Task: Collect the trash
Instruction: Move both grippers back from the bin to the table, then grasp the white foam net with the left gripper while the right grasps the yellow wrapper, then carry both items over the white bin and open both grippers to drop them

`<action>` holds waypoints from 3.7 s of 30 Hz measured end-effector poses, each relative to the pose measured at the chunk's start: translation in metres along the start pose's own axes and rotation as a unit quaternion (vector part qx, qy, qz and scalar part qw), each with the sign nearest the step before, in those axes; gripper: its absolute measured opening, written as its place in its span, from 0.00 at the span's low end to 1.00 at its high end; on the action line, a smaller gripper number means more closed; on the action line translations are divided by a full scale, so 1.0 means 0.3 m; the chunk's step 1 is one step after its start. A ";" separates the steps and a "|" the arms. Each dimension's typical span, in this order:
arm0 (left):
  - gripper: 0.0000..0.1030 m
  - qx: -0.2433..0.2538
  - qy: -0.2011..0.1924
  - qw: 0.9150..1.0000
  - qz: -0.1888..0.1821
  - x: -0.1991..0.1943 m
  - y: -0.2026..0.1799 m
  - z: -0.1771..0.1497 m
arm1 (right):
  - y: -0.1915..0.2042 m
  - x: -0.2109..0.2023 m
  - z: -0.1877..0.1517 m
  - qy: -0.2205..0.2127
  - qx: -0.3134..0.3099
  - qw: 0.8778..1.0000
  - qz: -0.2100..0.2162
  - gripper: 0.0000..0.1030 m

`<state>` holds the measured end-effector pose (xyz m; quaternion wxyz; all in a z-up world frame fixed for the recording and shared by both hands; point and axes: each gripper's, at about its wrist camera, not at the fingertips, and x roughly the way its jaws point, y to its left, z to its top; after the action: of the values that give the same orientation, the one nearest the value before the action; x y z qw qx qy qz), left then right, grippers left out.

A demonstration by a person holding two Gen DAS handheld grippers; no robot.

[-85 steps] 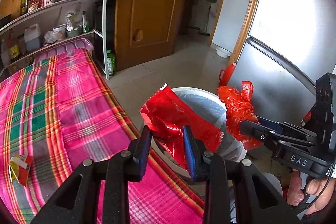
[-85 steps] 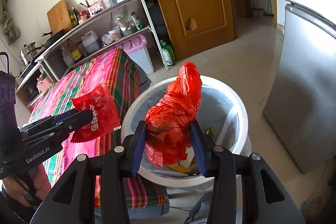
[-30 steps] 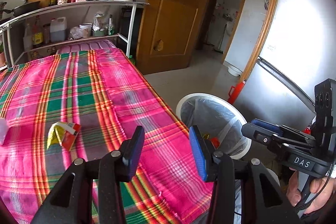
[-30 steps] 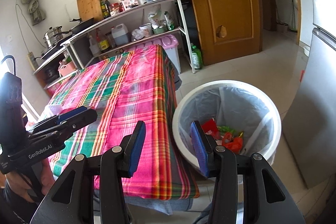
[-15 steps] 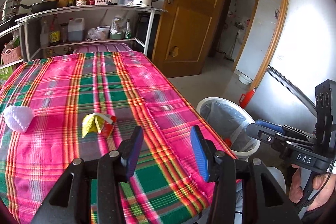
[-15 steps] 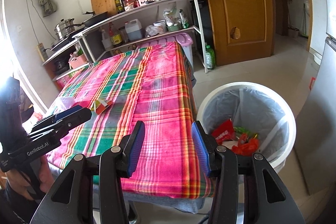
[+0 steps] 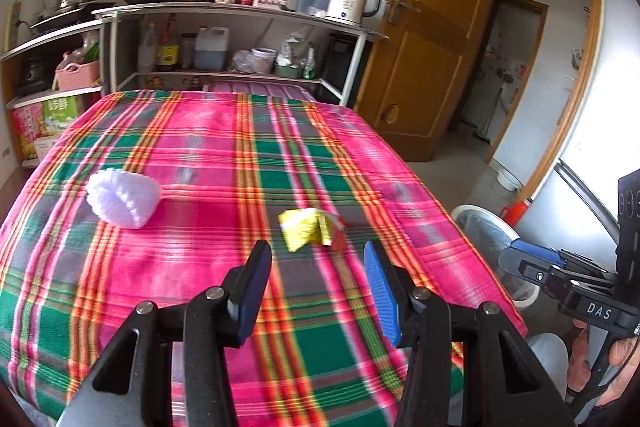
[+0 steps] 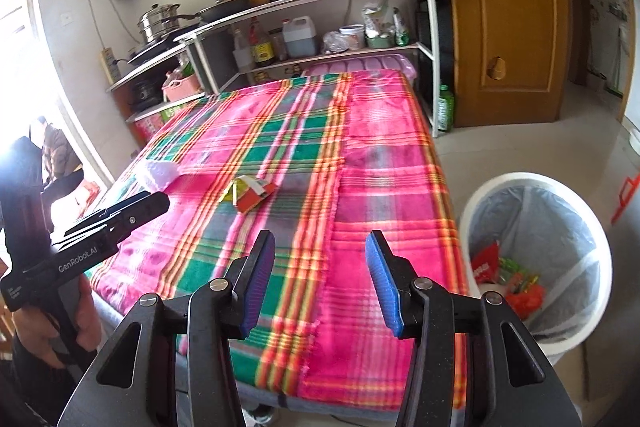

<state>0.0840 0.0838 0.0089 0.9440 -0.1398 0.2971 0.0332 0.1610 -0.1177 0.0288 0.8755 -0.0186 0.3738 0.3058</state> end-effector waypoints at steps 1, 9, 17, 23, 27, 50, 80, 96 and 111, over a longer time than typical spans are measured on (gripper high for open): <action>0.49 -0.005 -0.002 1.000 0.005 -0.004 0.020 0.001 | 0.014 0.014 0.006 0.002 -0.005 1.000 0.003 0.47; 0.56 -0.037 -0.015 0.998 0.052 -0.023 0.178 0.024 | 0.105 0.140 0.042 0.024 -0.030 0.999 0.026 0.47; 0.61 -0.067 -0.015 0.994 0.085 -0.001 0.328 0.043 | 0.160 0.273 0.066 0.052 -0.038 0.997 0.042 0.48; 0.65 -0.078 -0.010 0.992 0.102 0.040 0.396 0.054 | 0.183 0.344 0.087 0.064 -0.043 0.996 0.044 0.56; 0.65 -0.083 -0.002 0.991 0.105 0.080 0.425 0.066 | 0.190 0.392 0.110 0.068 -0.045 0.996 0.043 0.57; 0.65 -0.130 0.060 0.985 0.097 0.220 0.511 0.112 | 0.207 0.541 0.150 0.098 -0.049 0.993 0.038 0.56; 0.33 -0.035 0.043 0.998 0.016 0.111 0.140 0.086 | 0.078 0.218 0.113 0.028 -0.023 0.999 0.017 0.26; 0.33 0.029 0.050 0.997 -0.056 0.121 -0.177 0.081 | -0.150 -0.052 0.049 -0.020 0.039 0.998 -0.040 0.26; 0.33 0.088 0.054 0.989 -0.103 0.148 -0.438 0.083 | -0.360 -0.212 -0.032 -0.047 0.094 0.991 -0.083 0.26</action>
<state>0.1534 -0.0361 0.0352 0.9337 -0.0879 0.3331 -0.0975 0.1804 -0.2411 0.0430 0.9124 0.0474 0.3564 0.1958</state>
